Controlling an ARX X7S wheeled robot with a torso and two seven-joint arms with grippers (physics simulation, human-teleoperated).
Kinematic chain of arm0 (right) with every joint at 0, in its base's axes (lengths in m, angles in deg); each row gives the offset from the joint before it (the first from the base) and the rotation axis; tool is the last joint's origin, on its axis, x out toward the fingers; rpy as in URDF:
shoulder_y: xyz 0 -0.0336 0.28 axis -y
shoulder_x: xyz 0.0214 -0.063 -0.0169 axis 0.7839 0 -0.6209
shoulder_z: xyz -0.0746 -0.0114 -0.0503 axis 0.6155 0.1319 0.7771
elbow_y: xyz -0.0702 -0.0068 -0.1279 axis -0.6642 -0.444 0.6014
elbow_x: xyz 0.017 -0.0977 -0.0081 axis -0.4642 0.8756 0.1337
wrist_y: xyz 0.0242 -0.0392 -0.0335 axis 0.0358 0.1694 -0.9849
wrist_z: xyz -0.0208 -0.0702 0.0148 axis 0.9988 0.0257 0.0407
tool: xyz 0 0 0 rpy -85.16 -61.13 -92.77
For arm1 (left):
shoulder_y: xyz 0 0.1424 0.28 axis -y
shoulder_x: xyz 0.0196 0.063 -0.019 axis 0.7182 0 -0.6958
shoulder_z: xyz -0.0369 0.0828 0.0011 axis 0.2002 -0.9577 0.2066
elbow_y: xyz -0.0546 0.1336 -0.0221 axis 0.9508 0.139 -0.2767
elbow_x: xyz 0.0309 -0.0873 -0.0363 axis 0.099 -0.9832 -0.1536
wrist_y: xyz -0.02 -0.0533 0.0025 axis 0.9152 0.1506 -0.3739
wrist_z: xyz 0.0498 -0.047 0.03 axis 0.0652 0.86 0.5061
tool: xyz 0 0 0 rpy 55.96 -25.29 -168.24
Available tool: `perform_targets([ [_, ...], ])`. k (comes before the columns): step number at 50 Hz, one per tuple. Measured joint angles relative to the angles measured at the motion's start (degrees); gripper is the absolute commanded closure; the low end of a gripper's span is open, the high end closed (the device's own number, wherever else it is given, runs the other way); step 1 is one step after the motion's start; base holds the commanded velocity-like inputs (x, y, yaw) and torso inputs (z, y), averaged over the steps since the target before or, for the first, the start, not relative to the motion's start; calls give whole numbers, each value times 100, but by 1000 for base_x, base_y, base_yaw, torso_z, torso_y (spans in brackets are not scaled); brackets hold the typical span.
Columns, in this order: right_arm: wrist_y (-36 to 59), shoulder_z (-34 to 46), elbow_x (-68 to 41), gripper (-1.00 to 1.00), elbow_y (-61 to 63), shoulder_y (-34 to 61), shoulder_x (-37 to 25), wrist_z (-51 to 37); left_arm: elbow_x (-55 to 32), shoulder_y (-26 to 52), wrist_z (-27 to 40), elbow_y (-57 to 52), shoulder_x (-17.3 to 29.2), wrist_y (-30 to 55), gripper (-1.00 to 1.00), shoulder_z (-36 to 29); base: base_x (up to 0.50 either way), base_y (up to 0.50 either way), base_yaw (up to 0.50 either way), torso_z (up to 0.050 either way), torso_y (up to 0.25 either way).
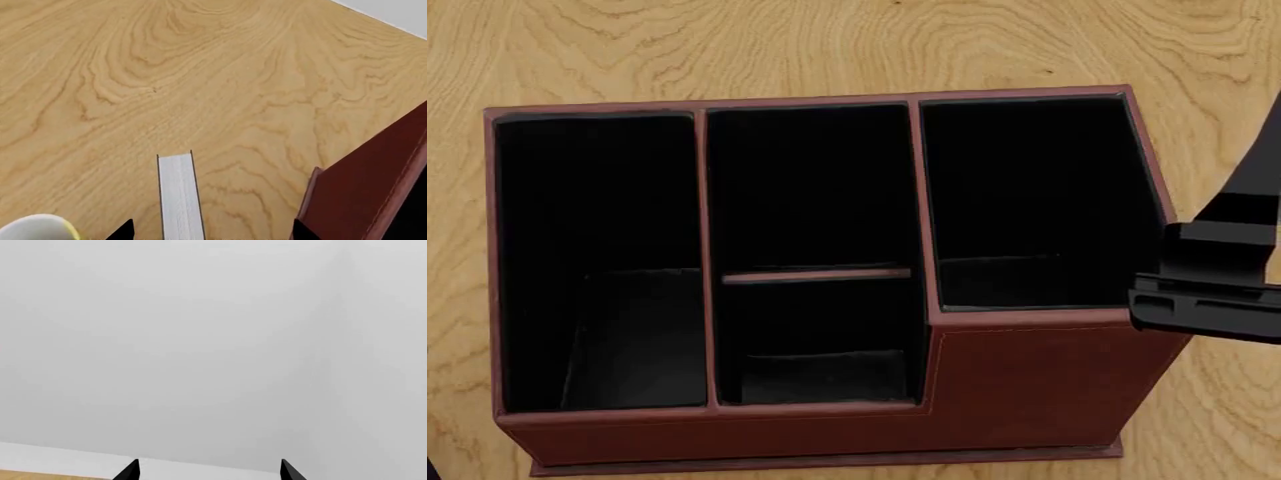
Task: Pick up the book and place it in the back compartment of the caddy.
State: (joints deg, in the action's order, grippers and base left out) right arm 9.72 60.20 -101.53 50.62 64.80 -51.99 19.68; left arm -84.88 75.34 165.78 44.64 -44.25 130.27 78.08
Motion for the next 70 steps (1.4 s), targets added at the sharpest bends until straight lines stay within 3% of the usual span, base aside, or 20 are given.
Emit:
perform_targets([
  [70, 80, 228, -102, -100, -1, 242, -49, -121, 1726, 178, -1367, 1901, 3, -572, -100, -884, 0, 0, 0, 0, 0],
])
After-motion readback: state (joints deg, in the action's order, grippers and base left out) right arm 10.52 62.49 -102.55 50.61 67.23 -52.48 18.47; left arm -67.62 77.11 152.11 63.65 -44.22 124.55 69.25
